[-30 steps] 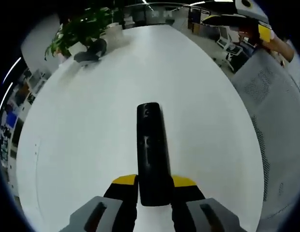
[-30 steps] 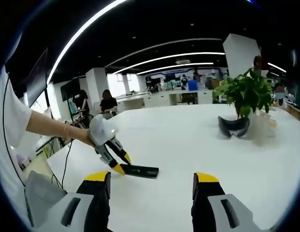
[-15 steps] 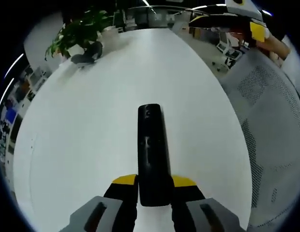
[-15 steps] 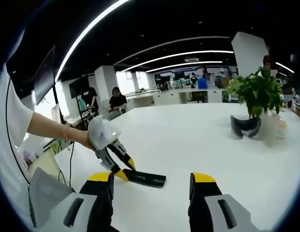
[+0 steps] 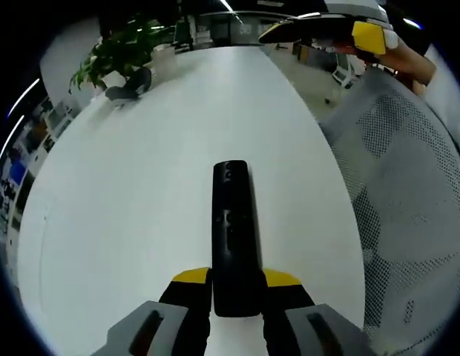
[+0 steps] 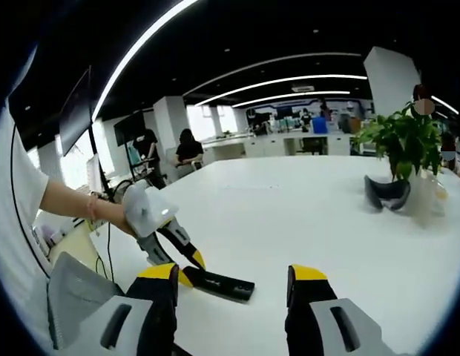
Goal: Press the specified remote control buttons in sequence, fully releasing each button before pressing the next.
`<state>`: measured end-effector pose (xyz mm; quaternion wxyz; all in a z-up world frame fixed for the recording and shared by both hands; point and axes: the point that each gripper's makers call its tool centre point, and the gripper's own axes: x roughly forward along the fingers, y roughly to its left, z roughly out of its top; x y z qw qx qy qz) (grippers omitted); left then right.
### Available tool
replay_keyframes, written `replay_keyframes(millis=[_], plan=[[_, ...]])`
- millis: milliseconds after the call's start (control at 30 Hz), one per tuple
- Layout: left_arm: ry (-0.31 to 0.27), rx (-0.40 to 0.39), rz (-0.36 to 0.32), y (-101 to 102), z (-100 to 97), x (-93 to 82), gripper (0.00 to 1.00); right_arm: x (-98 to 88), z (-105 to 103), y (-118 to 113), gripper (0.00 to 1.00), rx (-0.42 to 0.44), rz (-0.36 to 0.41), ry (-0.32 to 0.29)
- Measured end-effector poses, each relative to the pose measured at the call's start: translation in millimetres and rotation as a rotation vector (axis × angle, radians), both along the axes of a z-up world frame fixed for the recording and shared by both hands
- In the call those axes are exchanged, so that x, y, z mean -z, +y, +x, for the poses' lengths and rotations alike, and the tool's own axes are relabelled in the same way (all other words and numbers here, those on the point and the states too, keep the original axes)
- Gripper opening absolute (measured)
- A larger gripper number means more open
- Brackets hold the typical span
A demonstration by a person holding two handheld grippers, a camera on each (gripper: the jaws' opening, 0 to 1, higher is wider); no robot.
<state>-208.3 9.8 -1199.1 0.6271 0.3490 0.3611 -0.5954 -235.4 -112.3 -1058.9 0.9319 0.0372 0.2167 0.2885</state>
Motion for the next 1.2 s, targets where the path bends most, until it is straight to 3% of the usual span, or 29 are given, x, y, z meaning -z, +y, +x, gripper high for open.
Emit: replay_keyframes(millis=[700,933,1133,1200], plan=[[0.014,-0.011,-0.005,10.9,-39.5,0.1,0.24,13.7,-13.9,26.8,0.48,-0.129,-0.051,0.045],[0.010,-0.021,-0.038,12.3,-39.8,-0.3,0.24,25.6,-16.0,33.1,0.39,-0.233,-0.137,0.071],[0.001,-0.009,-0.061,11.5,-39.6,-0.6,0.24,37.5,-13.9,42.7,0.25,-0.387,-0.215,0.116],[0.004,-0.010,-0.066,11.5,-39.3,-0.7,0.24,43.7,-14.0,44.2,0.22,-0.437,-0.250,0.166]])
